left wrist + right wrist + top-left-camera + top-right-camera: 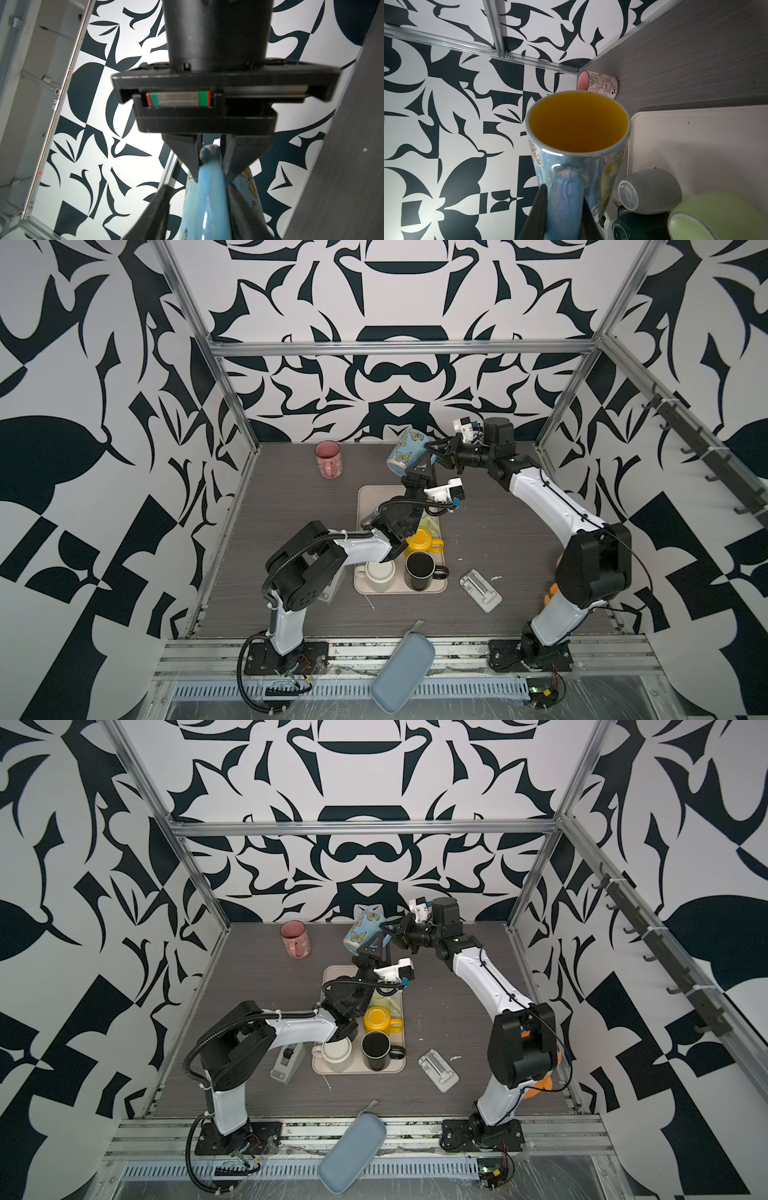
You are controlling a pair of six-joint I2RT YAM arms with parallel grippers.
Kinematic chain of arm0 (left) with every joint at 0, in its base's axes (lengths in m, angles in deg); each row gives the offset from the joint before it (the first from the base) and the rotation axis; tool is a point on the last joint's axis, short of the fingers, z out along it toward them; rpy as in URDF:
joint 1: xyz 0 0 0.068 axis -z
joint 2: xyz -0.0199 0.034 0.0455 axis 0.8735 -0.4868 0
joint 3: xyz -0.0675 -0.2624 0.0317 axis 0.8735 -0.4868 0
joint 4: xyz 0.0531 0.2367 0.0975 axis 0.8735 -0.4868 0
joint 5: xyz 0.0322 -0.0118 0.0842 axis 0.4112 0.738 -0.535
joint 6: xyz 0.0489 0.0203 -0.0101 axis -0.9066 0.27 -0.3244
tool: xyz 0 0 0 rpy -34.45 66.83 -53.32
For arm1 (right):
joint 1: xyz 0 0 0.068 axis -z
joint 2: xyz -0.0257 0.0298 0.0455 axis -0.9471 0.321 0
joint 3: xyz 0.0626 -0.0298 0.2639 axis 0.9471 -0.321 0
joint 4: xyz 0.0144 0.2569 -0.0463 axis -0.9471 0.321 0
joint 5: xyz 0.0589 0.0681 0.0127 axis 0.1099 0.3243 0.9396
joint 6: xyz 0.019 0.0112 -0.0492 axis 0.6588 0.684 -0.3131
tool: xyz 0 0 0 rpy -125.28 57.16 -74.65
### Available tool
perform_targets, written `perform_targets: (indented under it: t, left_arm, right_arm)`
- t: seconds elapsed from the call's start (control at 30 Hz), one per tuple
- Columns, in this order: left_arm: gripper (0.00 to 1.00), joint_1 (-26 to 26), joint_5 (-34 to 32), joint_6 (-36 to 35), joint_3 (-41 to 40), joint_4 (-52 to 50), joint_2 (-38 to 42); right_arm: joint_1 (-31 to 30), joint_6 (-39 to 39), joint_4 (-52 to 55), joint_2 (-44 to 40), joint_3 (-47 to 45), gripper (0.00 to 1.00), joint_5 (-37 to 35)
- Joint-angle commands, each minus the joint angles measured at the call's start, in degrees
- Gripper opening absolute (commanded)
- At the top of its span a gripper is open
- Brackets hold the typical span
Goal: Turn the mug right side up
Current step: Place the mug at the top-center of the table.
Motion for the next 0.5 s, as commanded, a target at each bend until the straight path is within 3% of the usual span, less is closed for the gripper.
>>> perform_targets:
  t: [0.0,0.47]
  left_arm:
    - [0.52,0.2,-1.6,-1.8,0.1,8.9,2.9]
    - [0.61,0.6,-6.4,-0.2,-2.0,9.0,4.3]
  right_arm:
    - [0.5,-0.3,-8.6,-3.3,0.3,0.0,-3.1]
    - [2.4,4.3,-18.6,0.4,5.5,0.0,-6.5]
